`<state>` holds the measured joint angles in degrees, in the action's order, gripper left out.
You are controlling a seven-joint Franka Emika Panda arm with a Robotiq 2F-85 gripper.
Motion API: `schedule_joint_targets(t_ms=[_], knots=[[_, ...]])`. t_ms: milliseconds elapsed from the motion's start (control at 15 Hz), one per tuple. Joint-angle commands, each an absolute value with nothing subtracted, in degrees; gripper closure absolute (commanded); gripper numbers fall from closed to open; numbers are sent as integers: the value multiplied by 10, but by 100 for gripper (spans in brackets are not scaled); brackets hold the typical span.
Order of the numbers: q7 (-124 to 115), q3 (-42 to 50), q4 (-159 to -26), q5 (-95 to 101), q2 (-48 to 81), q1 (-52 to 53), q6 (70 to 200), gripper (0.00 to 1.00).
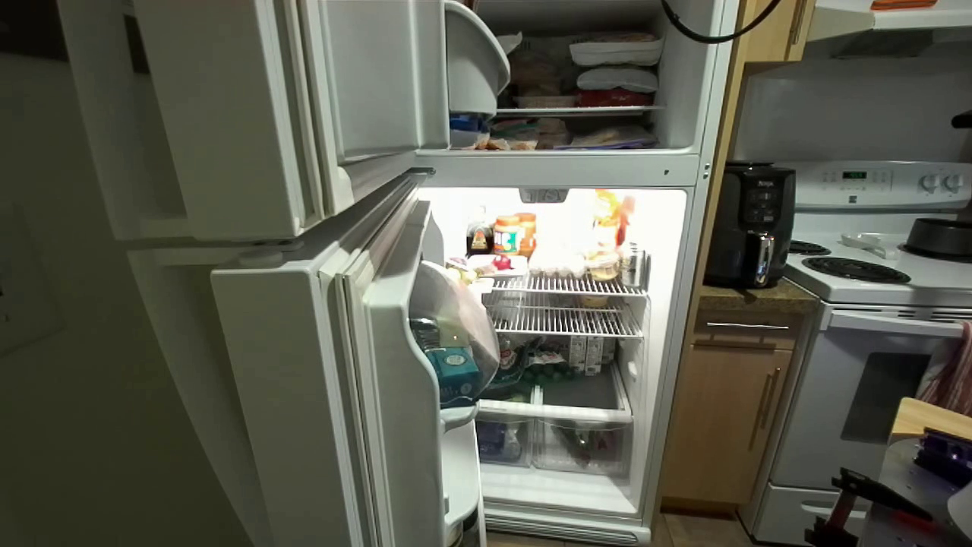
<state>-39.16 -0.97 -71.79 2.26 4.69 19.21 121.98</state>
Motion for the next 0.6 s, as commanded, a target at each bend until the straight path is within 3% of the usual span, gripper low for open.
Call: schedule_joint_targets(t_ms=[0,533], knots=[[-399,-10,-723,22,49,193,1236,0],[-398,-11,-716,23,55,198,1244,0]])
